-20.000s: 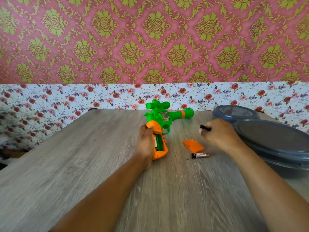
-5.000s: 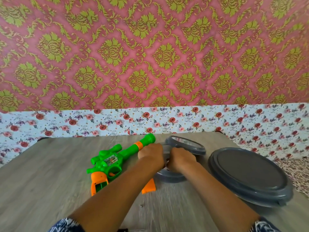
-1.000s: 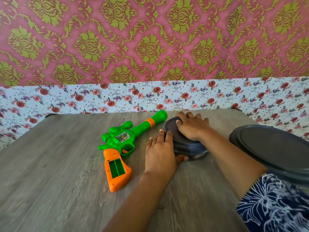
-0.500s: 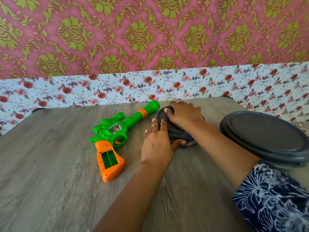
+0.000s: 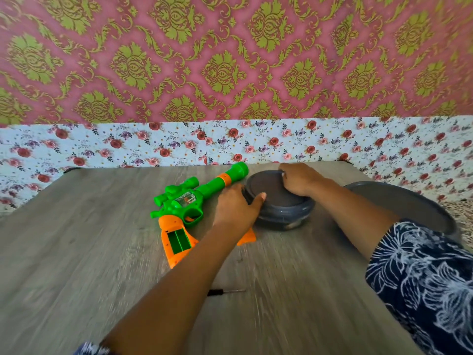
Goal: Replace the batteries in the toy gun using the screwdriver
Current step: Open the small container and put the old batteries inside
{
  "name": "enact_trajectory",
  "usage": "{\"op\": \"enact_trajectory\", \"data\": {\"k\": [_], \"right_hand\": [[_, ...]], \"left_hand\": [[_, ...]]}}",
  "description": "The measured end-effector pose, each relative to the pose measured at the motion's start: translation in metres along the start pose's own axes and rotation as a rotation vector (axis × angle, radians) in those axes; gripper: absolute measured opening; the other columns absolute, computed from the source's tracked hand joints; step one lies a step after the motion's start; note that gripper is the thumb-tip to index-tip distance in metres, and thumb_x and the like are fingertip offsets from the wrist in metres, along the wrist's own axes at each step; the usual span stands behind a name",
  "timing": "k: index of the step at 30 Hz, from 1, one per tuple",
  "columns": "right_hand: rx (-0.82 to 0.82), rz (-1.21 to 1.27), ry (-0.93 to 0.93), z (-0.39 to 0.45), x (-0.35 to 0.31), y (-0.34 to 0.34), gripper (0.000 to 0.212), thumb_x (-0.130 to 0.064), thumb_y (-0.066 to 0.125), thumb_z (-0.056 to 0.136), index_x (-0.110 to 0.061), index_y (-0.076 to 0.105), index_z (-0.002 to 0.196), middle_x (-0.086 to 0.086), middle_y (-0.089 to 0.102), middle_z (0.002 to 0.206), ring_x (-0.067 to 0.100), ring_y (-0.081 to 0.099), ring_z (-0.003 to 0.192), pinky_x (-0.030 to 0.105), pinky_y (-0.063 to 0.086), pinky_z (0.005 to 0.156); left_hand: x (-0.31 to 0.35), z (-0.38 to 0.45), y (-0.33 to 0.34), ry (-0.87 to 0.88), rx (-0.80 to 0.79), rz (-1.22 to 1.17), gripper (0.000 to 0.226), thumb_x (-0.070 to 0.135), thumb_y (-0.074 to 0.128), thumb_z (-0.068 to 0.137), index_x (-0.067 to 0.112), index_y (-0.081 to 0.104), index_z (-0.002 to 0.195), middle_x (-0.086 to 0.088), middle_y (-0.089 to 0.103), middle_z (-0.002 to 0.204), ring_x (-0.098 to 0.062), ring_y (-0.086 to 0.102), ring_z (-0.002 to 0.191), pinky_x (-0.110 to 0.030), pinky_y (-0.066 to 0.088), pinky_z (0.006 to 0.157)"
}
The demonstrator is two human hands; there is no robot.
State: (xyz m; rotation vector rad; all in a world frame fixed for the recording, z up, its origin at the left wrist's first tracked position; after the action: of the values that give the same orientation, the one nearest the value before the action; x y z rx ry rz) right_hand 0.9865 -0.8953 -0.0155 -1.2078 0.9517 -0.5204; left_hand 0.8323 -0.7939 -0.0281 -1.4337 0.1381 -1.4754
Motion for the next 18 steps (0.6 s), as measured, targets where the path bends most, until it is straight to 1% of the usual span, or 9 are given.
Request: {"op": "enact_trajectory", "data": {"k": [2,3,5,7,8,10,13,16,18], "right_hand": [[-0.064,-0.050,0.036,0.005,0.007,0.003,0.034,-0.023,0.031,0.098,-0.006,0.053,0.117,0.017,0.056,0.116,0.026,0.054,0.097,0.033,0.040,0.077],[-0.096,-0.080,0.043,0.007,0.010,0.005,0.037,-0.026,0.029,0.099,-0.003,0.054,0.114,0.018,0.057,0.113,0.025,0.054,0.095,0.033,0.039,0.078],[-0.127,-0.104,0.058,0.011,0.017,0.011,0.049,-0.036,0.022,0.100,-0.001,0.052,0.119,0.021,0.055,0.119,0.028,0.054,0.103,0.035,0.041,0.086],[-0.109,-0.134,0.053,0.012,0.020,0.015,0.057,-0.042,0.016,0.099,-0.004,0.051,0.123,0.020,0.054,0.124,0.031,0.054,0.108,0.040,0.040,0.094],[-0.095,-0.156,0.044,0.015,0.022,0.016,0.058,-0.043,0.014,0.098,-0.005,0.052,0.121,0.020,0.056,0.123,0.031,0.054,0.107,0.042,0.041,0.095],[-0.071,-0.185,0.038,0.018,0.024,0.018,0.059,-0.045,0.013,0.098,-0.007,0.053,0.119,0.019,0.057,0.120,0.031,0.055,0.105,0.042,0.041,0.094],[-0.079,-0.145,0.075,0.023,0.030,0.021,0.060,-0.047,0.014,0.097,-0.008,0.050,0.124,0.018,0.055,0.125,0.031,0.054,0.110,0.041,0.040,0.094],[-0.100,-0.098,0.107,0.027,0.035,0.024,0.059,-0.047,0.016,0.097,-0.007,0.047,0.128,0.018,0.051,0.130,0.032,0.051,0.115,0.042,0.039,0.098],[-0.106,-0.077,0.118,0.030,0.038,0.024,0.060,-0.048,0.015,0.097,-0.007,0.045,0.129,0.018,0.050,0.133,0.033,0.049,0.118,0.044,0.036,0.101]], "left_hand": [[-0.005,0.015,0.010,-0.071,-0.063,0.022,0.047,0.045,0.053,0.090,-0.001,0.062,0.095,-0.023,0.065,0.093,-0.035,0.062,0.089,-0.033,0.043,0.067],[-0.008,0.024,0.015,-0.113,-0.097,0.008,0.047,0.042,0.051,0.092,-0.003,0.062,0.092,-0.024,0.065,0.092,-0.036,0.062,0.088,-0.033,0.043,0.067],[-0.020,0.038,0.027,-0.206,-0.157,-0.076,0.044,0.042,0.047,0.094,0.001,0.062,0.086,-0.023,0.064,0.088,-0.034,0.063,0.088,-0.034,0.047,0.073],[-0.033,0.044,0.037,-0.292,-0.182,-0.170,0.041,0.047,0.047,0.093,0.009,0.059,0.084,-0.014,0.060,0.083,-0.029,0.062,0.084,-0.034,0.049,0.076],[-0.040,0.048,0.042,-0.335,-0.178,-0.227,0.043,0.050,0.049,0.091,0.009,0.058,0.086,-0.011,0.059,0.080,-0.027,0.060,0.079,-0.033,0.049,0.074],[-0.053,0.051,0.053,-0.412,-0.170,-0.355,0.046,0.055,0.053,0.086,0.009,0.052,0.081,-0.008,0.053,0.068,-0.024,0.055,0.061,-0.030,0.047,0.060],[-0.062,0.055,0.063,-0.450,-0.197,-0.455,0.046,0.055,0.056,0.084,0.010,0.048,0.085,-0.008,0.048,0.063,-0.020,0.046,0.050,-0.024,0.036,0.046],[-0.064,0.059,0.069,-0.448,-0.233,-0.497,0.047,0.054,0.055,0.085,0.008,0.048,0.085,-0.008,0.047,0.063,-0.020,0.047,0.051,-0.022,0.036,0.042],[-0.064,0.060,0.071,-0.439,-0.244,-0.503,0.044,0.052,0.055,0.086,0.010,0.046,0.080,-0.008,0.045,0.059,-0.019,0.044,0.044,-0.022,0.035,0.040]]}}
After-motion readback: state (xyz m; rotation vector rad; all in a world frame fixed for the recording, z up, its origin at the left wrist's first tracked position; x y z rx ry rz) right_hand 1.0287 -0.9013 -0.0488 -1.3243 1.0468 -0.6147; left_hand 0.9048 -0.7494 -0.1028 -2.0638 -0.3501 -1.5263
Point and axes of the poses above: each hand's wrist, its own z-axis towards the middle knuckle, its own y-axis out of the palm, x = y × z, the point moved 10 cm from there along z, towards the middle knuckle
